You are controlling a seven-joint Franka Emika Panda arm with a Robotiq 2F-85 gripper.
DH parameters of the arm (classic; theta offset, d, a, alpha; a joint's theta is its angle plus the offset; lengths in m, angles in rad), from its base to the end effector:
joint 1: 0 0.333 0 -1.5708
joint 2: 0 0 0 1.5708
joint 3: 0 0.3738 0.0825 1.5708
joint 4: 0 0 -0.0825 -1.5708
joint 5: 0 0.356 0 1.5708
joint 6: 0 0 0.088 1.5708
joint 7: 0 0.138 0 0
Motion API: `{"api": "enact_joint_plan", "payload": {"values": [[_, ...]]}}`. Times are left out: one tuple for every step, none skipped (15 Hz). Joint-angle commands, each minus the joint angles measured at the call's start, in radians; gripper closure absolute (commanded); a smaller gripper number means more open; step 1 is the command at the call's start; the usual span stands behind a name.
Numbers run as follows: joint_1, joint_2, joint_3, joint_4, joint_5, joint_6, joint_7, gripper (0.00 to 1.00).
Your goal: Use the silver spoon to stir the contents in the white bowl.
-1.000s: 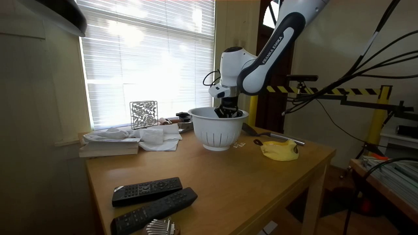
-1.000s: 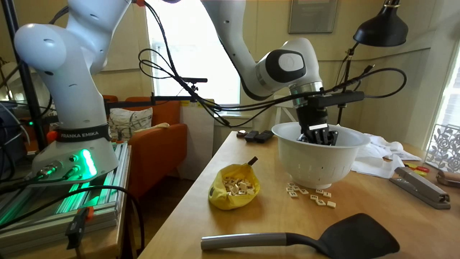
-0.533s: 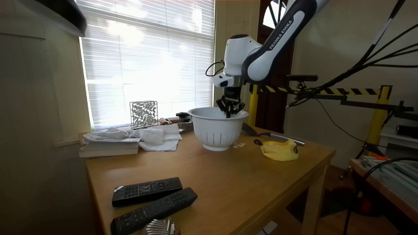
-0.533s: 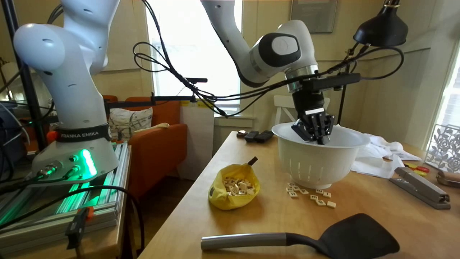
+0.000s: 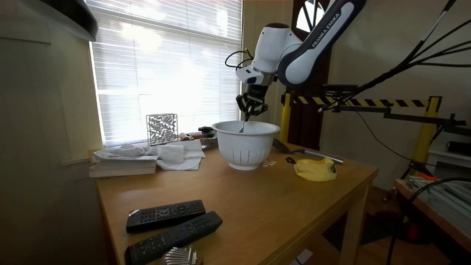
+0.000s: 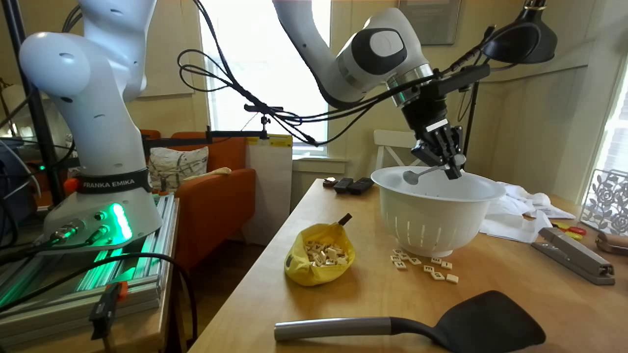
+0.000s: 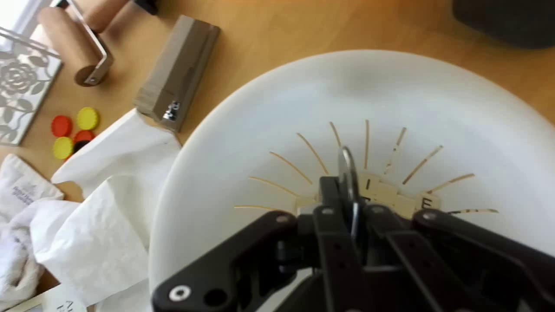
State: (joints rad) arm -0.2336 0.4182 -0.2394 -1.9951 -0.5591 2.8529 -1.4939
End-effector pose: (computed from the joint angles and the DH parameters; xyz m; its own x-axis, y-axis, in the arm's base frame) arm 0.6033 -0.2659 0.3430 0.0746 0.9073 -0.4139 0.9453 0.0679 0.3191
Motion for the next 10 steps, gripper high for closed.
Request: {"api": "enact_joint_plan", "payload": {"values": [[0.062,-0.017,-0.098,-0.022,-0.205,0.131,0.043,0.97],[0.098,-0.008,-0.148,-0.02,-0.267,0.174,0.063,0.97],[0.126,0.0,-0.194,-0.013,-0.337,0.213,0.088,0.97],[0.158,0.008,-0.245,-0.003,-0.405,0.252,0.115,0.98],[0.194,0.017,-0.302,0.01,-0.474,0.288,0.142,0.98],[0.233,0.031,-0.365,0.029,-0.541,0.333,0.177,0.97],[0.276,0.051,-0.434,0.051,-0.604,0.383,0.216,0.98],[0.32,0.074,-0.504,0.077,-0.652,0.436,0.252,0.98],[0.366,0.1,-0.577,0.106,-0.685,0.484,0.276,0.98],[0.41,0.134,-0.651,0.138,-0.691,0.541,0.286,0.98]]}}
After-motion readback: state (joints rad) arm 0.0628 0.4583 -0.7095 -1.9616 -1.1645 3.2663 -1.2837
